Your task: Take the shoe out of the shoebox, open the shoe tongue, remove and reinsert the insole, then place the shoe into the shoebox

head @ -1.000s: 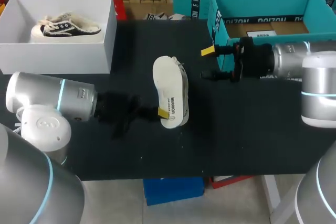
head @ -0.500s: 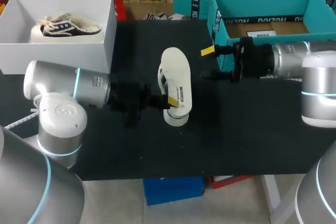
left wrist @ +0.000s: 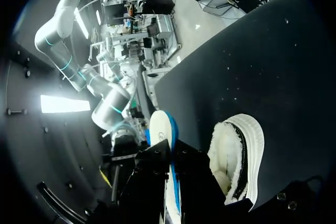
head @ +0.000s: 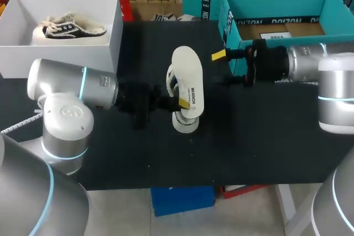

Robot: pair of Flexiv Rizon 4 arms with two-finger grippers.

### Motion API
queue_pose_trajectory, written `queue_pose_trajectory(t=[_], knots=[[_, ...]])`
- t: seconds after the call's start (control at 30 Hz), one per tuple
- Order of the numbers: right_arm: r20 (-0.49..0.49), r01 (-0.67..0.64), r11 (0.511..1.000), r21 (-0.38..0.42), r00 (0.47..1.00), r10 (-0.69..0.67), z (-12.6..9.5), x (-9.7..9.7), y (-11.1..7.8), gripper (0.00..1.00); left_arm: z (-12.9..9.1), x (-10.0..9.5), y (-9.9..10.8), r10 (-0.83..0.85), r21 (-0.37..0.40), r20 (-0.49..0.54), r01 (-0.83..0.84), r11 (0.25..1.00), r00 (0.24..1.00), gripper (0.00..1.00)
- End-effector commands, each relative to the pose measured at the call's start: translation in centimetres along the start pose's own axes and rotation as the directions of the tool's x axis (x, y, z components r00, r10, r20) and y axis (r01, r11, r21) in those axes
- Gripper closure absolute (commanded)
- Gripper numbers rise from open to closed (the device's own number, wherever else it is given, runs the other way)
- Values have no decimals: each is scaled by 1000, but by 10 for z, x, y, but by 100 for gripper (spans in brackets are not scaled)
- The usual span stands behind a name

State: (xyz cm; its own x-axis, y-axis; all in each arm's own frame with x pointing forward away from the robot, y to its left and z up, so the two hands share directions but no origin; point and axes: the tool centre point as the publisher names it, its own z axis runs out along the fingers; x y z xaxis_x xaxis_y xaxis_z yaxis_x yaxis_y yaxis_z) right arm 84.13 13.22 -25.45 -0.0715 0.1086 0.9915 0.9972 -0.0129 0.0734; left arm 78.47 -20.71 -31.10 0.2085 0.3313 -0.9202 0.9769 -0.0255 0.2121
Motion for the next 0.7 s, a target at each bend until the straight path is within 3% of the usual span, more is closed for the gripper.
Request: queue_pose_trajectory(t=[0.03,0.5,0.7], knots=[[36,10,999,38,999,-11,2,1,10,0,0,-1,-1,1,-4,-3,-1,1000,1000,100],[7,93,993,68,996,-94,32,-24,12,0,0,-1,-1,1,-4,-3,-1,1000,1000,100],[-8,95,993,65,995,-95,41,-25,16,0,0,-1,-1,1,-4,-3,-1,1000,1000,100]])
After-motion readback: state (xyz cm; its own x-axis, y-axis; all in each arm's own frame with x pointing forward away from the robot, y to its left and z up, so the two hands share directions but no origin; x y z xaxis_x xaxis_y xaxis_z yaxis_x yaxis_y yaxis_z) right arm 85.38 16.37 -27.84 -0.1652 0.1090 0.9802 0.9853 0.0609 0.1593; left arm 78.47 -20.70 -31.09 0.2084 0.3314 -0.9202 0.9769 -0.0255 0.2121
